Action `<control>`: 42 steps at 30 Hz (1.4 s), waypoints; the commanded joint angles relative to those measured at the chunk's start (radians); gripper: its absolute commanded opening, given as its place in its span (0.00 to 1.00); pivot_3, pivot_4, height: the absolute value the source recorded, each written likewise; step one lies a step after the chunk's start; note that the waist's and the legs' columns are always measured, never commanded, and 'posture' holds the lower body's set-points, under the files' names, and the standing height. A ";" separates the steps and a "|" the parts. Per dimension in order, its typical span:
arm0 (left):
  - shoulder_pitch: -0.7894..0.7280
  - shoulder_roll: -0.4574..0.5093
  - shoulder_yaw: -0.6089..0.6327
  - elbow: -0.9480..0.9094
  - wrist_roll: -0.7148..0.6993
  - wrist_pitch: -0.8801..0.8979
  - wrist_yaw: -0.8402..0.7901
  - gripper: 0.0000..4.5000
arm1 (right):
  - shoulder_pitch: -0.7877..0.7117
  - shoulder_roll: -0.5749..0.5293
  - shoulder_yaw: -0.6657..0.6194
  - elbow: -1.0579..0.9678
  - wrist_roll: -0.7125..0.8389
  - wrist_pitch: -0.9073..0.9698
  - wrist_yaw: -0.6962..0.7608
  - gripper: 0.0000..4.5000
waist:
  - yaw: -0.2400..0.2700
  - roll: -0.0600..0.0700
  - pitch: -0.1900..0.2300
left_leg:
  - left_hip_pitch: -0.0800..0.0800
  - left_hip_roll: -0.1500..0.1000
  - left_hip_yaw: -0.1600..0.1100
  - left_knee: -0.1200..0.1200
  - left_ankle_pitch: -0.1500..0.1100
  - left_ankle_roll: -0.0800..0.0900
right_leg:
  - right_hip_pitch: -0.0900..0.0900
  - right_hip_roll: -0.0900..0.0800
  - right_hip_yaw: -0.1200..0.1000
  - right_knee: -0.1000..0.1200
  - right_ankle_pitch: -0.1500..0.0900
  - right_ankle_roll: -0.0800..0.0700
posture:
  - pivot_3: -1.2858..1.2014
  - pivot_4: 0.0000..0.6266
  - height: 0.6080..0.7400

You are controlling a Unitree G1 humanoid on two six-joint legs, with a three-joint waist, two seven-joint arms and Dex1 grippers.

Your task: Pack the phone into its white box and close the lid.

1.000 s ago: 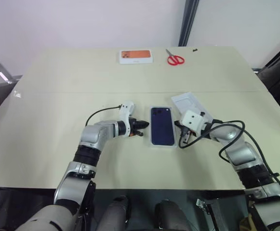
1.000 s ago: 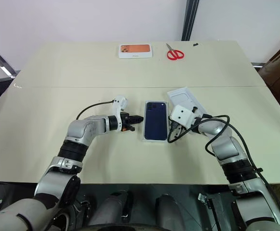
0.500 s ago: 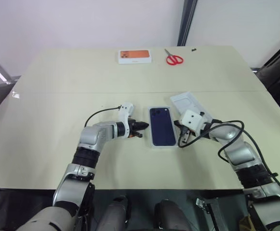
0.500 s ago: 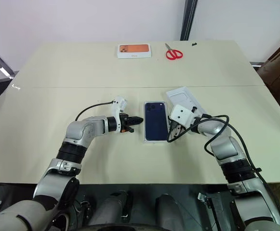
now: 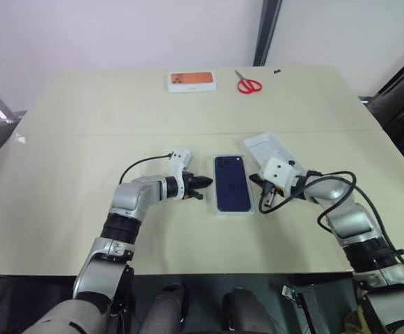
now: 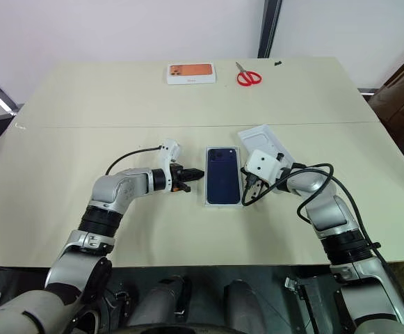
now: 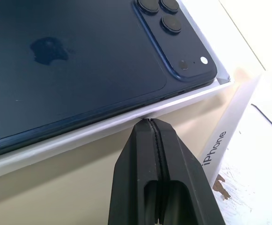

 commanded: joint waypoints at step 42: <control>0.275 0.304 0.059 -0.266 -0.056 -0.666 -0.517 1.00 | -0.319 -0.086 0.061 -0.073 0.195 0.887 -0.018 0.98 | -0.012 0.001 0.001 | -0.001 0.000 0.001 -0.002 -0.002 0.004 | -0.002 -0.001 0.001 -0.001 0.000 0.000 | 0.52 0.24 0.95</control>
